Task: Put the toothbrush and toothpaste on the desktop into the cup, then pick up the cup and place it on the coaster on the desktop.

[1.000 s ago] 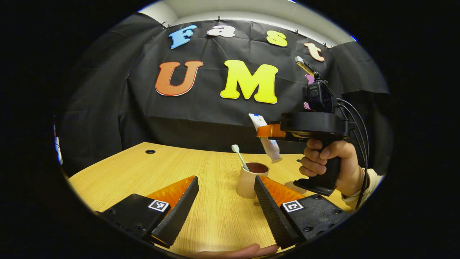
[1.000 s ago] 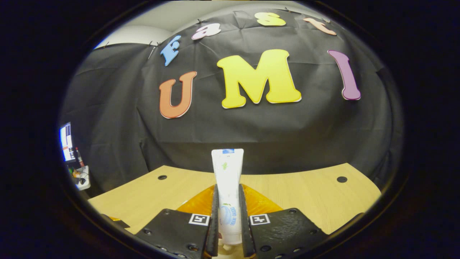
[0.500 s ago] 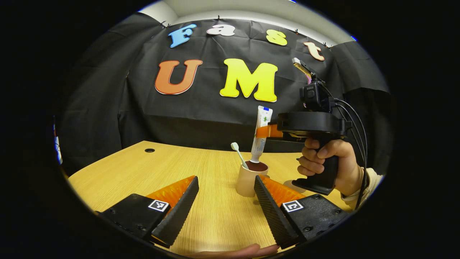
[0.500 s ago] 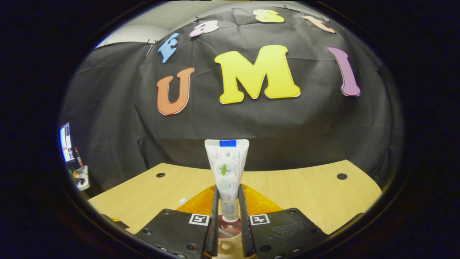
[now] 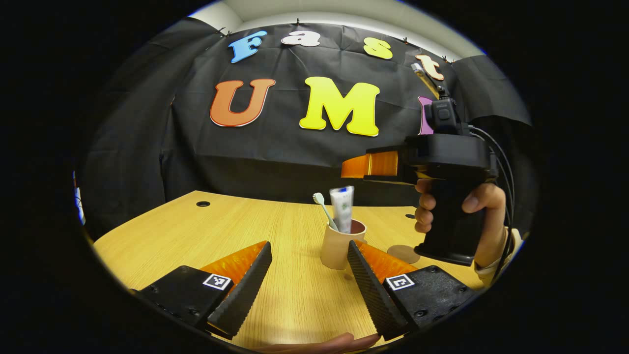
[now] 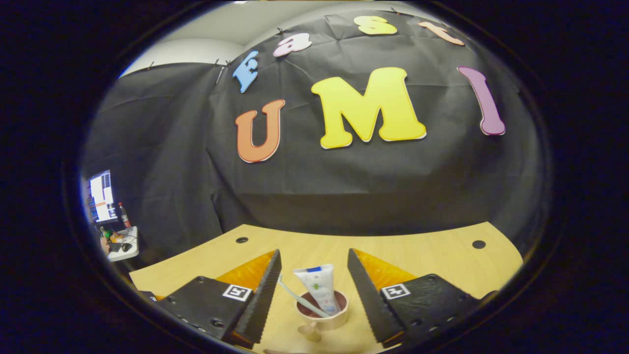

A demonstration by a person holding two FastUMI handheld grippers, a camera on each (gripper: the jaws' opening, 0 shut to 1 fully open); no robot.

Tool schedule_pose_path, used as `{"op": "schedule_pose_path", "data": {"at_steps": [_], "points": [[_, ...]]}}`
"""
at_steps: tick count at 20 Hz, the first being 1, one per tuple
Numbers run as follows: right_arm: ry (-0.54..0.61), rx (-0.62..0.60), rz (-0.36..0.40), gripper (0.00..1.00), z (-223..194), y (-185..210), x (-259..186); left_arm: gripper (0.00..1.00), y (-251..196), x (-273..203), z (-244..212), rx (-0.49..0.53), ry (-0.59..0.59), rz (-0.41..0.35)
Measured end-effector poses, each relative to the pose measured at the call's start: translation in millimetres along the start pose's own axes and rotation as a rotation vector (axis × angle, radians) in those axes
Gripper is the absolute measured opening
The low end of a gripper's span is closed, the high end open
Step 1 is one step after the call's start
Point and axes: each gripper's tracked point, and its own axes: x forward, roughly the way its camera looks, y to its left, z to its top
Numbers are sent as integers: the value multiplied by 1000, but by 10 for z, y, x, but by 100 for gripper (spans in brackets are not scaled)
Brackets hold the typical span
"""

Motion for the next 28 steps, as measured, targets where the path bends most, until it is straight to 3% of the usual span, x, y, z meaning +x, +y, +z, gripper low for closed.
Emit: {"op": "schedule_pose_path", "data": {"at_steps": [1,3,9,15,19,23,28], "points": [[-14,-17,-21,87,45,-54,-59,98,-27,3,8,13,1,4],[-47,-59,-54,95,158,-136,-212,98,-94,32,94,39,-4,11],[-156,-124,-158,92,439,-555,-884,98,-285,256,347,48,15,83],[-128,-80,-198,93,130,-1058,-1485,98,-395,590,600,50,114,116],[-141,-108,-253,93,-20,-1400,-1822,98,-567,783,469,-37,341,89],[-124,-108,-190,94,-235,-1318,-2053,100,-637,733,209,-71,671,102],[-121,-82,-113,94,-482,-1115,-2198,99,-803,638,48,-56,874,79]]}}
